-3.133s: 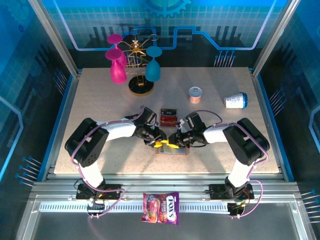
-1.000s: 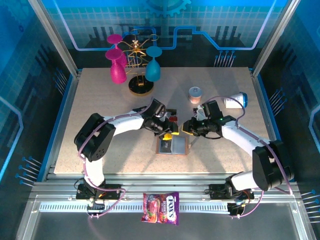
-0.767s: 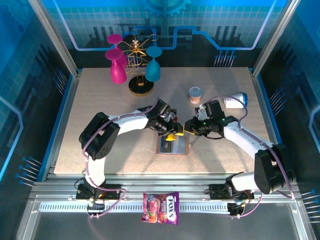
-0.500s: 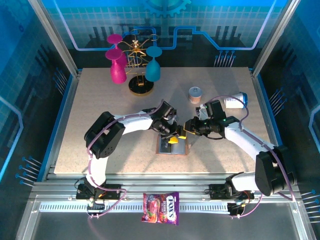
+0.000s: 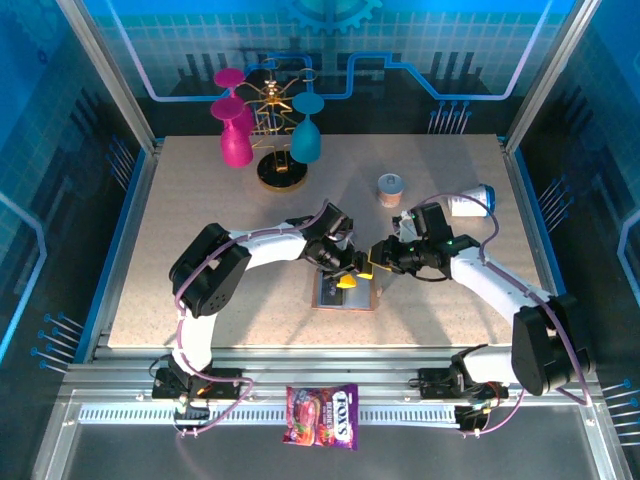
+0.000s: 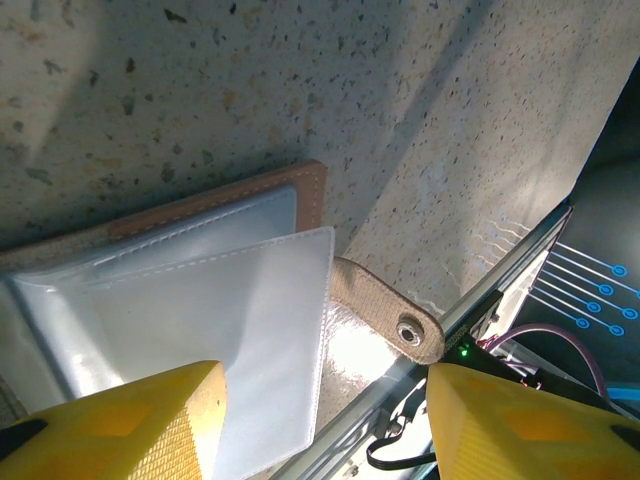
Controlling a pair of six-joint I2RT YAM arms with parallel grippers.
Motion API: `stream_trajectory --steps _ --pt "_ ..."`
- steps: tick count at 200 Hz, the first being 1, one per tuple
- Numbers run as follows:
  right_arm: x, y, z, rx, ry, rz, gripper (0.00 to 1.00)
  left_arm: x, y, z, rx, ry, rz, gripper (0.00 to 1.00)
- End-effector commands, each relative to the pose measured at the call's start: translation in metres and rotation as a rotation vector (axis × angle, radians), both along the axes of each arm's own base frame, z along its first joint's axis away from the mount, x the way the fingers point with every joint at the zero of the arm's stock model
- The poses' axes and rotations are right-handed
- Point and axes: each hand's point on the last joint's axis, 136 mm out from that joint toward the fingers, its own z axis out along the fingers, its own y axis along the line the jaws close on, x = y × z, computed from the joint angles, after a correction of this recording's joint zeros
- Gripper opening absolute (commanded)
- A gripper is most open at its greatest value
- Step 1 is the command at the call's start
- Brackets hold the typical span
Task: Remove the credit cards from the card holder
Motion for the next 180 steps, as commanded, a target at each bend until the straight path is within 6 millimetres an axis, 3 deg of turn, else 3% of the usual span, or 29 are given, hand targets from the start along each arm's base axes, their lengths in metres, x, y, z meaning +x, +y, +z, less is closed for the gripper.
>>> stream_trajectory --steps 1,81,126,180 --pt "-0.001 -0.010 0.002 -0.024 -0.012 -0.031 0.27 -0.001 -0.002 -0.007 0.004 0.008 -0.006 0.56" --pt "-0.003 -0.059 0.012 -0.098 -0.072 -0.192 0.28 0.000 -0.006 -0.016 0.004 0.037 -0.007 0.57" --pt "-0.004 -0.058 0.011 -0.069 -0.067 -0.194 0.28 0.001 -0.006 -0.010 0.001 0.023 -0.004 0.57" --pt "-0.001 -0.050 0.013 -0.023 -0.063 -0.182 0.27 0.008 -0.005 0.013 -0.023 -0.029 0.008 0.57"
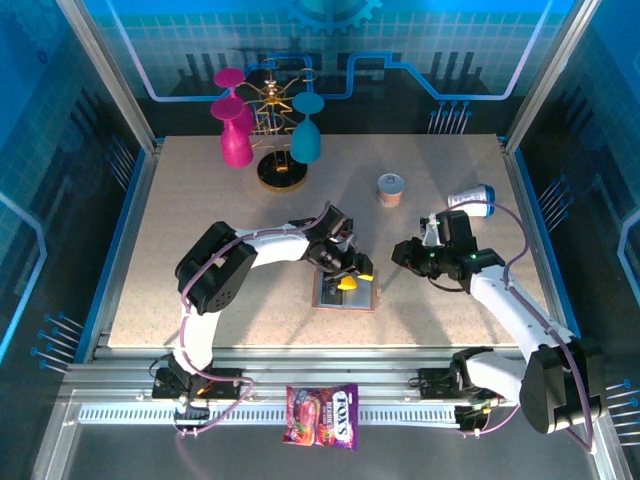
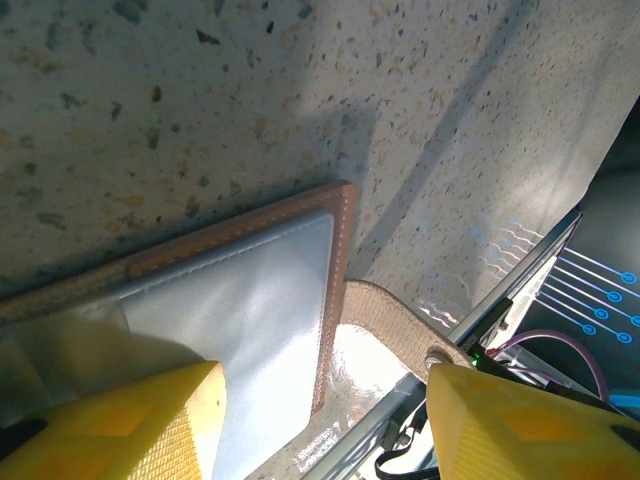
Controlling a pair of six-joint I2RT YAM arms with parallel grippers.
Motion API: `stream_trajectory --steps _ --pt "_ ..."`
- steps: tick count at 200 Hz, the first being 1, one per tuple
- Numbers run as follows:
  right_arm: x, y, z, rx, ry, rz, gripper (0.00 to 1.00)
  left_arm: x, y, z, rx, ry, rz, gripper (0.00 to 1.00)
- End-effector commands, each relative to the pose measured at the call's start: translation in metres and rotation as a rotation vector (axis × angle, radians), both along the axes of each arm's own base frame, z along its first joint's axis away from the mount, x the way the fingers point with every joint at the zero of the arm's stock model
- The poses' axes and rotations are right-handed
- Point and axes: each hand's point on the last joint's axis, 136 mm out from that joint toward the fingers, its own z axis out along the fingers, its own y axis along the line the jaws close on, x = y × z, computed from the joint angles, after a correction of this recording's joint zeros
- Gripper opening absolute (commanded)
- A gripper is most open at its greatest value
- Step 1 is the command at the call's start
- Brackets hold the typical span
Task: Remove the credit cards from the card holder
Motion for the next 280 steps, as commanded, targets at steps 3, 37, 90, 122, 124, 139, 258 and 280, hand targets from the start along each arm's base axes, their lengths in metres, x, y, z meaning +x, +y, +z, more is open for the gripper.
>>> stream_trajectory --steps 3,37,90,122,124,139,258,280 --pt "0.003 0.003 0.001 0.037 0.006 0.001 0.27 0.007 -0.003 0.027 -0.030 -0.047 0.009 0.57" --pt "0.006 0.012 0.001 0.053 0.011 0.019 0.26 0.012 0.005 0.036 -0.036 -0.065 0.035 0.57" --pt "0.014 0.032 -0.003 0.069 0.026 0.059 0.25 0.017 0.024 0.042 -0.034 -0.082 0.082 0.56" --pt "0.019 0.050 -0.007 0.072 0.043 0.104 0.25 0.018 0.042 0.041 -0.026 -0.085 0.120 0.56" --pt "0.019 0.051 -0.007 0.073 0.044 0.107 0.25 0.018 0.043 0.041 -0.027 -0.086 0.123 0.56" --pt "0.021 0.060 -0.008 0.074 0.050 0.128 0.25 0.016 0.051 0.040 -0.022 -0.086 0.140 0.56" --pt "0.030 0.113 -0.014 0.101 0.084 0.245 0.25 0.013 0.092 0.030 -0.010 -0.075 0.258 0.55" --pt "0.031 0.114 -0.014 0.100 0.087 0.248 0.25 0.014 0.092 0.030 -0.009 -0.073 0.260 0.55"
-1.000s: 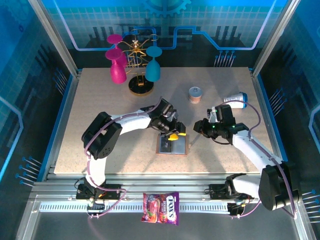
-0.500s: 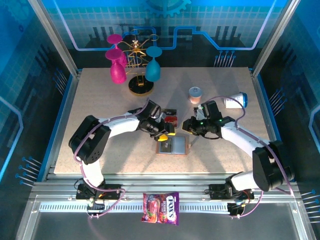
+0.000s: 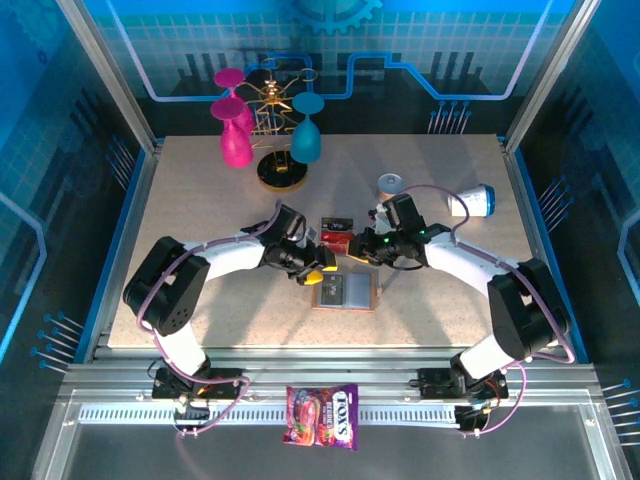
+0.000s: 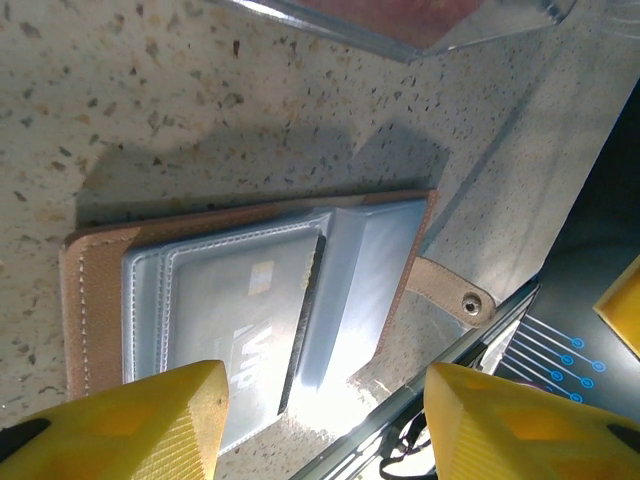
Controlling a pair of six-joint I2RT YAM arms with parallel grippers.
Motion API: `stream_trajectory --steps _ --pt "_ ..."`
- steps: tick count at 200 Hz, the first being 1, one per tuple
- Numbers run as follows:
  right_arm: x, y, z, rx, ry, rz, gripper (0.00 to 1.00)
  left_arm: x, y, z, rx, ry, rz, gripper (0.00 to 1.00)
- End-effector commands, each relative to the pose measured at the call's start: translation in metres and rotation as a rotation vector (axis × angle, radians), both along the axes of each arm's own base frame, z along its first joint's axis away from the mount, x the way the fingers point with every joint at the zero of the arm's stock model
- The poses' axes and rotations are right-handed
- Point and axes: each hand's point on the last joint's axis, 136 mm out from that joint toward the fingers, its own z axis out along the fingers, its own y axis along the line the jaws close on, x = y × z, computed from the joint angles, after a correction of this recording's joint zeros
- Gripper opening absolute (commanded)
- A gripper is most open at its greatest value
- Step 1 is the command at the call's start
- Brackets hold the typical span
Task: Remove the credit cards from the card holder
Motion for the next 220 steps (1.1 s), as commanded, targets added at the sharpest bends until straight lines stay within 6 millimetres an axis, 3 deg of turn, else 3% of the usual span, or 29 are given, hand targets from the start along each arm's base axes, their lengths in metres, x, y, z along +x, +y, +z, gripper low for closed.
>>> stream_trajectory --steps 1,112,220 --pt "0.002 0.010 0.008 0.022 -0.006 0.022 0.25 0.004 0.002 0.009 -0.012 -0.021 0.023 0.55" --pt "-0.001 0.012 0.002 0.031 0.013 0.030 0.25 0.004 0.004 0.007 -0.002 -0.014 0.021 0.54" --pt "-0.018 0.026 -0.020 0.042 0.092 0.066 0.25 -0.003 0.009 -0.002 0.012 -0.004 0.019 0.48"
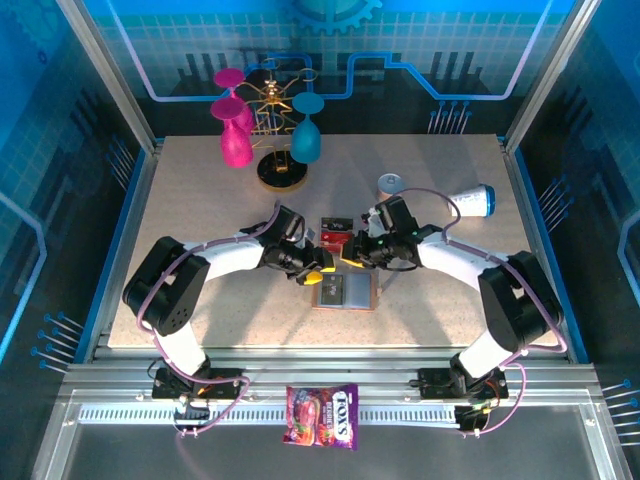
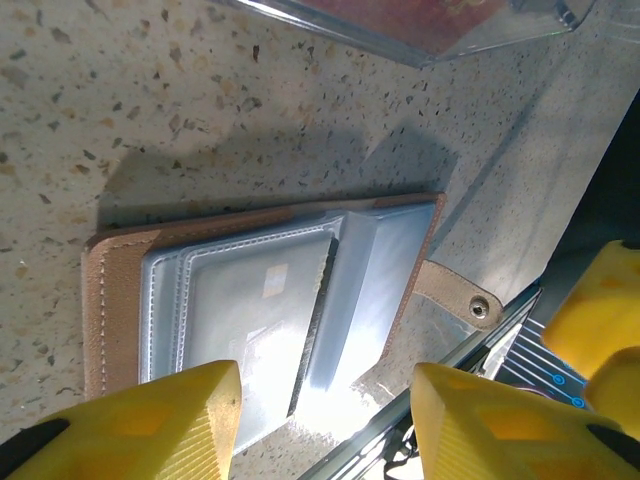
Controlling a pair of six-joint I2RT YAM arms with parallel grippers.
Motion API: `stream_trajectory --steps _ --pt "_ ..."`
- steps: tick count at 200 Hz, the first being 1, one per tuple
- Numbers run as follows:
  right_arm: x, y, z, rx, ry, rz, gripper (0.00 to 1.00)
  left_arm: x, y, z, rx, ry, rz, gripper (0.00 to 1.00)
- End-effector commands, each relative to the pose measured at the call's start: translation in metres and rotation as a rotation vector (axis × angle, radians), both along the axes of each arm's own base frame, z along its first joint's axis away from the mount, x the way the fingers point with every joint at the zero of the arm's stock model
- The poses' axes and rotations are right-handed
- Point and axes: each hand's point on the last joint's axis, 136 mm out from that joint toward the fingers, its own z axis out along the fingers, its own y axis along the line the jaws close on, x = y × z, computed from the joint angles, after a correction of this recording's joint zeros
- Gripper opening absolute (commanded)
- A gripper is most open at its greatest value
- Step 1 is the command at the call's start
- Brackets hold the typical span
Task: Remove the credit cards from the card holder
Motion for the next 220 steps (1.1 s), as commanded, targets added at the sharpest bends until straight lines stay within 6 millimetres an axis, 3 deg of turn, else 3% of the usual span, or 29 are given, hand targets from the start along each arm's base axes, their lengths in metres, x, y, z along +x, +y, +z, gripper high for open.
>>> stream_trajectory --steps 1,84,220 --pt "-0.011 0.009 -0.007 0.014 0.036 0.030 0.25 -0.003 0.006 0.001 0.007 -0.008 0.012 0.48" --pt "-0.026 0.019 -0.026 -0.002 0.097 0.070 0.25 -0.011 0.008 -0.012 0.000 0.032 0.019 0.30" --pt "-0.050 0.009 -0.055 -0.058 0.187 0.094 0.25 -0.014 -0.005 -0.024 -0.032 0.085 0.000 0.23"
